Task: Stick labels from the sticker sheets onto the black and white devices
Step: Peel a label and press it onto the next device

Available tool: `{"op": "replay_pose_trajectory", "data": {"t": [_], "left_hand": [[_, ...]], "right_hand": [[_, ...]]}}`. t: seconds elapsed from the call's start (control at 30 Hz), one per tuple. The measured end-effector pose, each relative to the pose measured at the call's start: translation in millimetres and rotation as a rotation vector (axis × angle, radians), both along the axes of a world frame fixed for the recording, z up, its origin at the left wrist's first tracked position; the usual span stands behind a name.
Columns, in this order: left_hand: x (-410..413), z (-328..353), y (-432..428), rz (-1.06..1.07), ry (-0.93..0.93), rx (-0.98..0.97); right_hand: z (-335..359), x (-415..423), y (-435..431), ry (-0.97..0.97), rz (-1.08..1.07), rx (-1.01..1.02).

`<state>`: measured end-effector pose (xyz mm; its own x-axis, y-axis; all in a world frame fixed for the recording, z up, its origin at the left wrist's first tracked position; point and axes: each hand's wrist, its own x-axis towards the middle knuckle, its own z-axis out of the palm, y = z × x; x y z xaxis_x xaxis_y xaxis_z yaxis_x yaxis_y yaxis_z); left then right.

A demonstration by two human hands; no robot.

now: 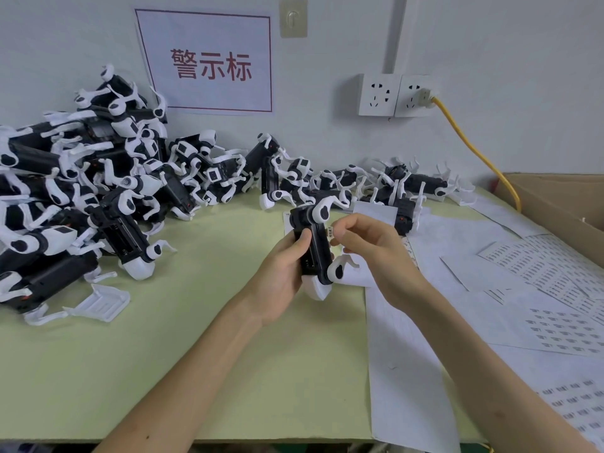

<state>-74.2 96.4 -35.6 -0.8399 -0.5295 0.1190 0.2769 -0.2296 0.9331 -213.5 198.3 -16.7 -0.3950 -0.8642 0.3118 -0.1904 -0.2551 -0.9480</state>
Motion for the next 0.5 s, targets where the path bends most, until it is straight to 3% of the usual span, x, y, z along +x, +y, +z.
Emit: {"op": "replay_pose_trajectory", "data": {"t": [0.5], "left_hand": [[-2.5, -2.1, 2.2, 0.06, -0.042, -0.064]], "right_hand": [[-3.4, 4.9, -3.3, 0.027, -0.028, -0.024]]}}
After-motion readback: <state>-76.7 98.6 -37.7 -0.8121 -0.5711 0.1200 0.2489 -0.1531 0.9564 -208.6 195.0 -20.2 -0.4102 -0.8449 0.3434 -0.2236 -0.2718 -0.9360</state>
